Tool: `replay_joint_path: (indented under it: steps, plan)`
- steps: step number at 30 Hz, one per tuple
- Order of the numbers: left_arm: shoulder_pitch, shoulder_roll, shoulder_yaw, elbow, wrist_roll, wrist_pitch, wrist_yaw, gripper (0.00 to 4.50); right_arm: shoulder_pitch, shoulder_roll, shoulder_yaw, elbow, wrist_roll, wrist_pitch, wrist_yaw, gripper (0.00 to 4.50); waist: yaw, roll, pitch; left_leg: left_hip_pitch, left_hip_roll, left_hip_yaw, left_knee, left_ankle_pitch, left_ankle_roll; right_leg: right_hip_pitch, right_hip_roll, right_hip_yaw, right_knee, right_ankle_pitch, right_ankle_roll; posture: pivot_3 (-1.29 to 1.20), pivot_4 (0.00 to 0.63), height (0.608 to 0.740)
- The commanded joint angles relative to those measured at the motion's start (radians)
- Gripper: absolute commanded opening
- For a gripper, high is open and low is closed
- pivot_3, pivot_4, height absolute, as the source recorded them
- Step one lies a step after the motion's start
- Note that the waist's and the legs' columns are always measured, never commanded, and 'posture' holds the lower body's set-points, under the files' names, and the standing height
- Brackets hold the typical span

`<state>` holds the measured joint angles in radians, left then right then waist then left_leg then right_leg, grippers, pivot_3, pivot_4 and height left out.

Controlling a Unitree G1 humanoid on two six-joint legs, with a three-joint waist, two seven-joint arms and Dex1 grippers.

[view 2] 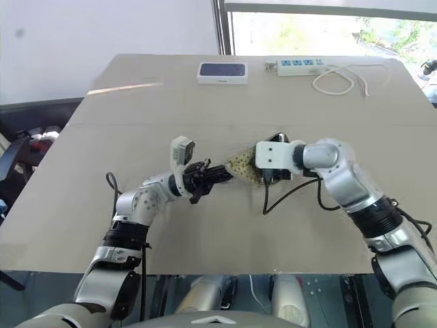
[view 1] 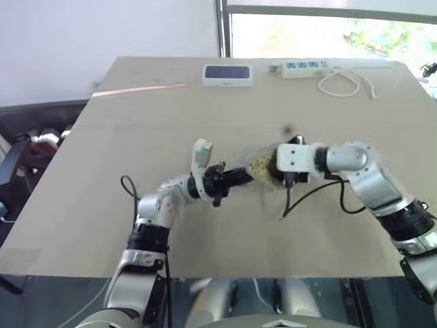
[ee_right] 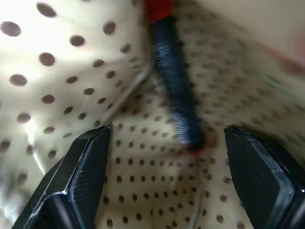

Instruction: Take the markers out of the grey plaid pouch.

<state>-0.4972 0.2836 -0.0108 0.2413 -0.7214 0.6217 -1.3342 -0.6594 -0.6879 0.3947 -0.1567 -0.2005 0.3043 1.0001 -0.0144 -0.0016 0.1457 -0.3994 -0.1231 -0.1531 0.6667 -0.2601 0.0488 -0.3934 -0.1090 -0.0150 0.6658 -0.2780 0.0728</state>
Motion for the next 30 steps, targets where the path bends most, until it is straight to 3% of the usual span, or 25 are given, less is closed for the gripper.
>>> replay_joint_path:
  steps: [1,8,15,30]
  plan:
    - [-0.003,-0.016,0.015,-0.047,-0.072,0.078,0.0,0.0,-0.013,-0.038,-0.035,-0.123,0.026,0.066,0.065,3.86,0.0,0.0,0.0,0.0,0.0,0.0,0.0,0.0,0.0,0.0,0.0,0.0,0.0,0.0,0.0,0.0,0.15,0.738]
    - [-0.026,-0.066,0.048,-0.032,-0.171,0.236,0.058,0.0,-0.026,-0.118,-0.006,-0.244,0.066,0.182,0.222,3.86,0.001,0.0,0.0,0.0,0.0,0.0,0.0,0.0,0.0,0.0,0.0,0.001,0.0,0.0,0.0,0.0,0.15,0.738]
    - [0.022,-0.061,0.0,-0.07,-0.145,0.265,0.052,0.0,-0.04,-0.178,0.021,-0.335,0.093,0.298,0.325,3.86,0.001,0.0,0.0,0.0,0.0,0.0,0.0,0.0,0.0,0.0,-0.002,0.001,0.0,0.0,0.0,0.0,0.15,0.738]
    - [0.081,0.014,-0.06,-0.057,-0.021,0.137,0.002,0.0,-0.021,-0.096,0.17,-0.166,0.015,0.257,0.264,3.86,0.001,-0.001,-0.001,0.0,0.0,0.0,0.001,0.0,0.0,0.0,-0.002,0.001,0.0,0.0,0.0,0.0,0.15,0.738]
